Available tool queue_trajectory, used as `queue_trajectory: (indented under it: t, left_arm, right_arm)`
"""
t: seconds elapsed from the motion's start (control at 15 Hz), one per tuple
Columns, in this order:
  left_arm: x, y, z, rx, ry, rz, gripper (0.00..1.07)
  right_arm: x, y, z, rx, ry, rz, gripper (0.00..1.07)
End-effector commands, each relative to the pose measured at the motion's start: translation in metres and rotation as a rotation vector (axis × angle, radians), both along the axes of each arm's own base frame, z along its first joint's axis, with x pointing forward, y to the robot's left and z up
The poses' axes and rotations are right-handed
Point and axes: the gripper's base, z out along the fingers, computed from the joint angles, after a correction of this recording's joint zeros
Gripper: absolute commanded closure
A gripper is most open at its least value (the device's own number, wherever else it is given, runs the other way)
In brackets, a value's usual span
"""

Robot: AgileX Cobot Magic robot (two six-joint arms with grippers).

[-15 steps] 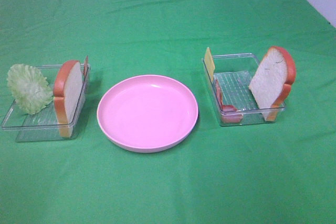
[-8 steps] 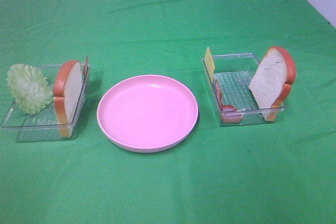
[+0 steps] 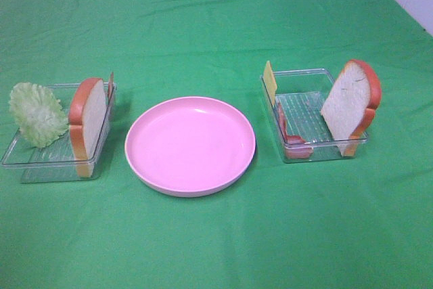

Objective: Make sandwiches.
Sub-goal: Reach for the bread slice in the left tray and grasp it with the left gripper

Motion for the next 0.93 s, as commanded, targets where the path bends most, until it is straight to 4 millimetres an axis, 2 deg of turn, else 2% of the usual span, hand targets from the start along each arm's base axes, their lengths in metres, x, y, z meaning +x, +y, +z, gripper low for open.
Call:
queue_trajectory:
  t: [0.07,0.13,0.2,0.27,0.53,0.67,0.73,0.8,0.87,0.93]
  left_arm:
    - [0.036,0.002,0.016,-0.011,0.221,0.004,0.06]
    - [0.082,0.003,0.035,-0.053,0.319,0.037,0.06]
    - [0.106,0.005,0.036,-0.054,0.368,0.038,0.06]
    - [0.119,0.005,0.038,-0.053,0.39,0.037,0.06]
    - [0.214,0.009,0.017,-0.039,0.57,0.031,0.06]
    - [0.245,-0.007,0.011,-0.023,0.598,-0.017,0.06]
    - [0.262,-0.022,0.005,0.0,0.612,-0.049,0.06]
    - [0.269,-0.03,0.003,0.0,0.618,-0.055,0.06]
    - [0.285,-0.046,-0.003,0.002,0.631,-0.069,0.06]
    - [0.31,-0.079,-0.018,-0.004,0.659,-0.111,0.06]
  right_arm:
    - [-0.003,0.0,0.0,-0.01,-0.038,0.009,0.14]
    - [-0.003,0.0,0.0,-0.01,-0.038,0.009,0.14]
    - [-0.003,0.0,0.0,-0.01,-0.038,0.009,0.14]
    - [-0.003,0.0,0.0,-0.01,-0.038,0.009,0.14]
    - [-0.003,0.0,0.0,-0.01,-0.038,0.009,0.14]
    - [-0.003,0.0,0.0,-0.01,-0.038,0.009,0.14]
    - [-0.003,0.0,0.0,-0.01,-0.038,0.009,0.14]
    - [-0.003,0.0,0.0,-0.01,-0.038,0.009,0.14]
    - [-0.003,0.0,0.0,-0.01,-0.038,0.009,0.14]
    - [-0.003,0.0,0.0,-0.01,-0.038,0.009,0.14]
